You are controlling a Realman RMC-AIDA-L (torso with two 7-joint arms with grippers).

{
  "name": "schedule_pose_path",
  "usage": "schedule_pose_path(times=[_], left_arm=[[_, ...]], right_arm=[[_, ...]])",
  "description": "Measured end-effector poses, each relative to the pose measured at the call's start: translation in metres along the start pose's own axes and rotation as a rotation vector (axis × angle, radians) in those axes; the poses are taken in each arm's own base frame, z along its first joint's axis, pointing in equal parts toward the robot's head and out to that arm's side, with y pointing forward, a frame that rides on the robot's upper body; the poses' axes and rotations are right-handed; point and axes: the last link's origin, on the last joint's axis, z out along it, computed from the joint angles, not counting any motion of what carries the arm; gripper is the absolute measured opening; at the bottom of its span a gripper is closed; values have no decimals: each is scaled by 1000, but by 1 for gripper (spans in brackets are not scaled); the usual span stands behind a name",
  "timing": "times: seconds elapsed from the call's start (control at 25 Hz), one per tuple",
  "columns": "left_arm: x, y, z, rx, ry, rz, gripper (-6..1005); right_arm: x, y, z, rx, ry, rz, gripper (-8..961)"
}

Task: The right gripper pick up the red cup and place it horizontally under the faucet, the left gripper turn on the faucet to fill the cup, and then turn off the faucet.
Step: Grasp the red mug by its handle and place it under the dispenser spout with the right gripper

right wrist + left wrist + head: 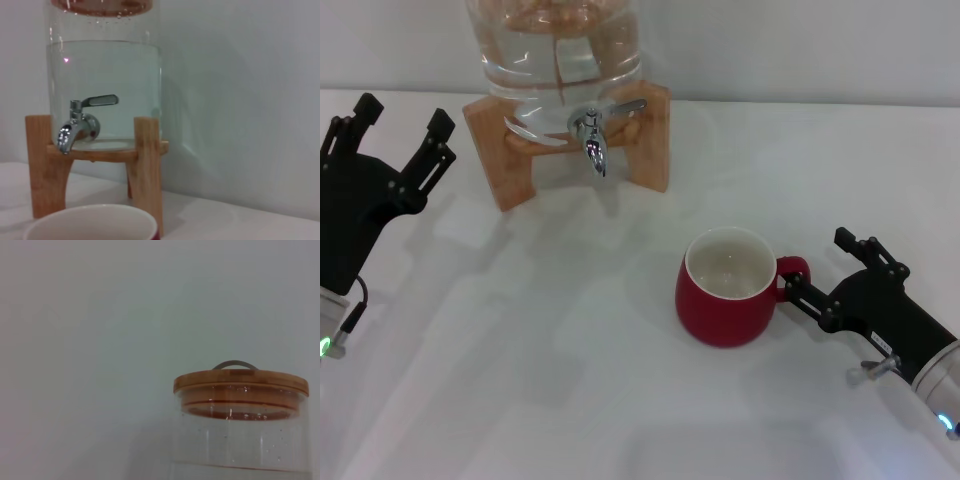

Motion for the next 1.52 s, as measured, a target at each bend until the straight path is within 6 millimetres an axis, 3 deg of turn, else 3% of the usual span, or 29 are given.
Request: schedule_pose_path(times=[0.56, 1.52], left_arm=[[-1, 0, 0, 0, -4, 0, 875], [-1, 1, -3, 2, -4, -2, 875]], right_arm=[[-1, 4, 3, -20, 1, -1, 822], [0, 6, 2, -26, 9, -4, 675]])
